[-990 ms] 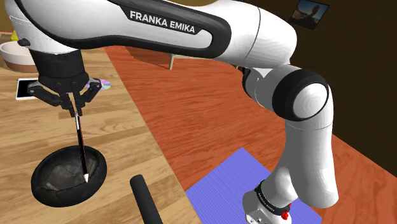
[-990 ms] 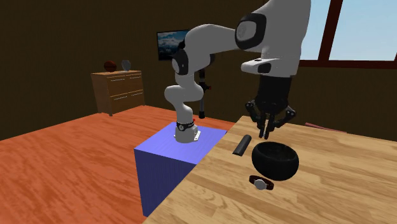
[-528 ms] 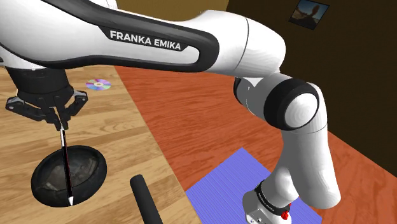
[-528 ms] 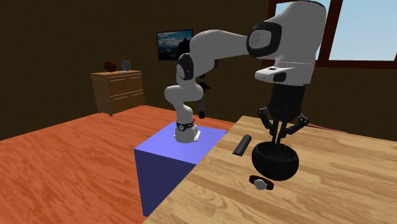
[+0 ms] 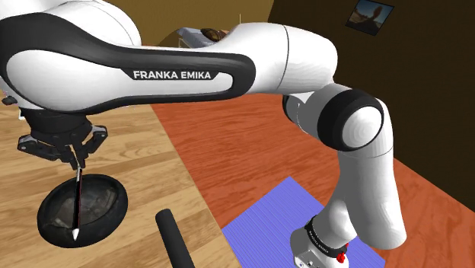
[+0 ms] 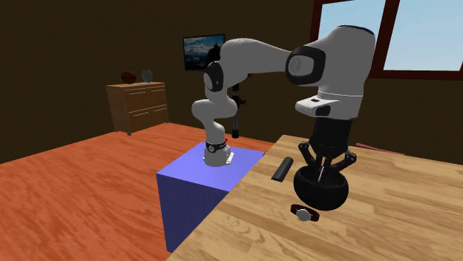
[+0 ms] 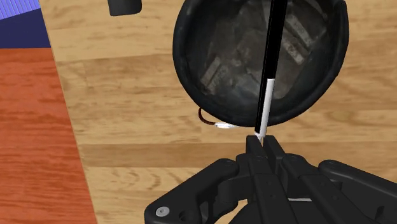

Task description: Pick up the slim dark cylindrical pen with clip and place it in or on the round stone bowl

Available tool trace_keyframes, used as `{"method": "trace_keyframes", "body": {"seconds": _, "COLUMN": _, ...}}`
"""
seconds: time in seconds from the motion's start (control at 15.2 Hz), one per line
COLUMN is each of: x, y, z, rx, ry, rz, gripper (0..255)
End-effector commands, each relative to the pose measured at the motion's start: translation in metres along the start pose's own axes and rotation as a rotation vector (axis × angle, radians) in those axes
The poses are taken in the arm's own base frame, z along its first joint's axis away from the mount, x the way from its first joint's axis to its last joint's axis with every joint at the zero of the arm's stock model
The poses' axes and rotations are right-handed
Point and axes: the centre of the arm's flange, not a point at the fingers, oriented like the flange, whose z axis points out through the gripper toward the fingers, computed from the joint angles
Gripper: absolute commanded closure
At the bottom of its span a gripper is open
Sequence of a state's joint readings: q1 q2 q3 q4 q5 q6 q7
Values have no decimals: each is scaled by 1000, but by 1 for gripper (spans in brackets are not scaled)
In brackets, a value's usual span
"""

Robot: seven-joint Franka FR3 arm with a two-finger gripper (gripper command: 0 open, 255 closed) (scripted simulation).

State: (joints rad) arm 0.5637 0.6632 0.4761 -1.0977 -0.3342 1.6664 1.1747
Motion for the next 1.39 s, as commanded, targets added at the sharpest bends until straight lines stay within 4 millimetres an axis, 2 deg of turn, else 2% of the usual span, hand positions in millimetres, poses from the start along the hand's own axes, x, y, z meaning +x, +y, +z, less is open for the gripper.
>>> {"method": "trace_keyframes", "body": {"seconds": 0.0, "x": -1, "y": 0, "z": 11, "rx": 0, "ry": 0, "rz": 0, "gripper": 255}}
{"method": "trace_keyframes", "body": {"seconds": 0.07, "x": -1, "y": 0, "z": 18, "rx": 0, "ry": 0, "rz": 0, "gripper": 255}}
{"method": "trace_keyframes", "body": {"seconds": 0.59, "x": -1, "y": 0, "z": 18, "rx": 0, "ry": 0, "rz": 0, "gripper": 255}}
{"method": "trace_keyframes", "body": {"seconds": 0.66, "x": -1, "y": 0, "z": 18, "rx": 0, "ry": 0, "rz": 0, "gripper": 0}}
{"method": "trace_keyframes", "body": {"seconds": 0.99, "x": -1, "y": 0, "z": 18, "rx": 0, "ry": 0, "rz": 0, "gripper": 0}}
{"method": "trace_keyframes", "body": {"seconds": 1.25, "x": -1, "y": 0, "z": -32, "rx": 0, "ry": 0, "rz": 0, "gripper": 0}}
{"method": "trace_keyframes", "body": {"seconds": 1.32, "x": -1, "y": 0, "z": -32, "rx": 0, "ry": 0, "rz": 0, "gripper": 0}}
